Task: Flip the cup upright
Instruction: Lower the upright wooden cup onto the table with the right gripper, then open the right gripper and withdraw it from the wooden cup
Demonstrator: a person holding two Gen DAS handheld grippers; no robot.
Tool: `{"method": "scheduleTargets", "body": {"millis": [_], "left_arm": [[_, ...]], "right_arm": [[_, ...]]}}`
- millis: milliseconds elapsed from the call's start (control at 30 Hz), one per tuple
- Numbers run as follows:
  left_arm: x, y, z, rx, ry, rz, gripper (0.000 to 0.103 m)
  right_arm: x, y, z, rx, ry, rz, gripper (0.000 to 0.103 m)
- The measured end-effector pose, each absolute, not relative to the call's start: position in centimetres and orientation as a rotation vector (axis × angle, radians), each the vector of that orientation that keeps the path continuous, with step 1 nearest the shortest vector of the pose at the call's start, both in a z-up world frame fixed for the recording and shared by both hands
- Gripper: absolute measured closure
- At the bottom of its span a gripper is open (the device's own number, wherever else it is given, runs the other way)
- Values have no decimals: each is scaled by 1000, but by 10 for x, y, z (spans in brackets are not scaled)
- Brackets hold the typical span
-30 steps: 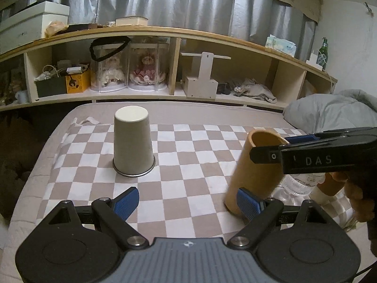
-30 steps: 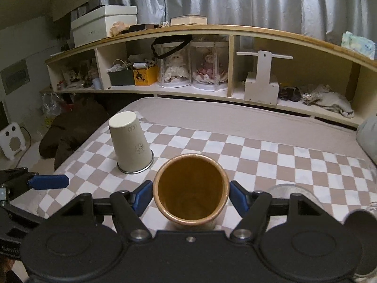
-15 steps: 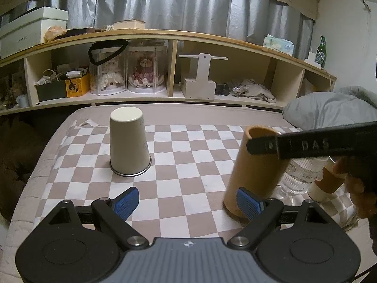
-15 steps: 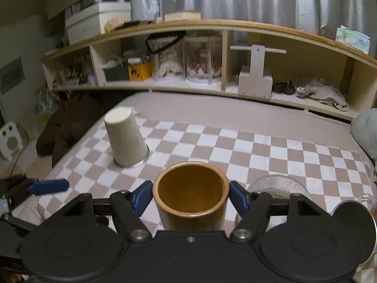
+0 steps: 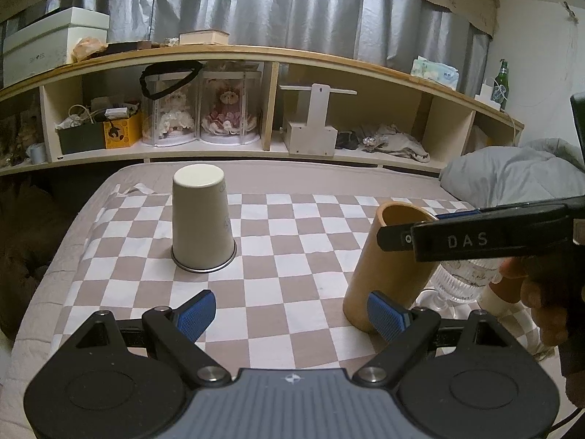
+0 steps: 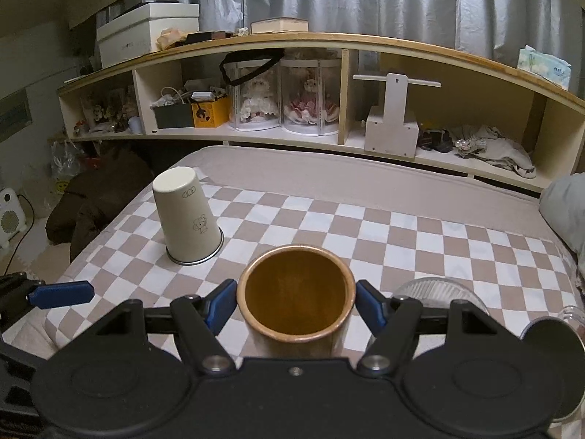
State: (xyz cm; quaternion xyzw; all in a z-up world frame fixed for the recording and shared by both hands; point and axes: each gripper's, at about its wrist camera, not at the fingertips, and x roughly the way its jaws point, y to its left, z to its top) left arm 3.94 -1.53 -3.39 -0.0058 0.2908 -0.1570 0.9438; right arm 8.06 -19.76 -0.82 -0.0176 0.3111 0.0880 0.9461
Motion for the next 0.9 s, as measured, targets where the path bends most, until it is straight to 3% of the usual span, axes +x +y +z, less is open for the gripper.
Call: {"method": "scheduleTargets", "body": {"millis": [400, 667, 900], "left_arm": [[20, -12, -11, -30, 519, -289, 12], [-8, -18, -3, 37, 440, -220, 0], [-29, -24, -2, 44, 416, -211, 0]], "right_arm": [[38, -221, 14, 21, 507, 182, 18], [-11, -242, 12, 2, 442, 128, 10], [-44, -252, 5, -1, 405, 106, 2]]}}
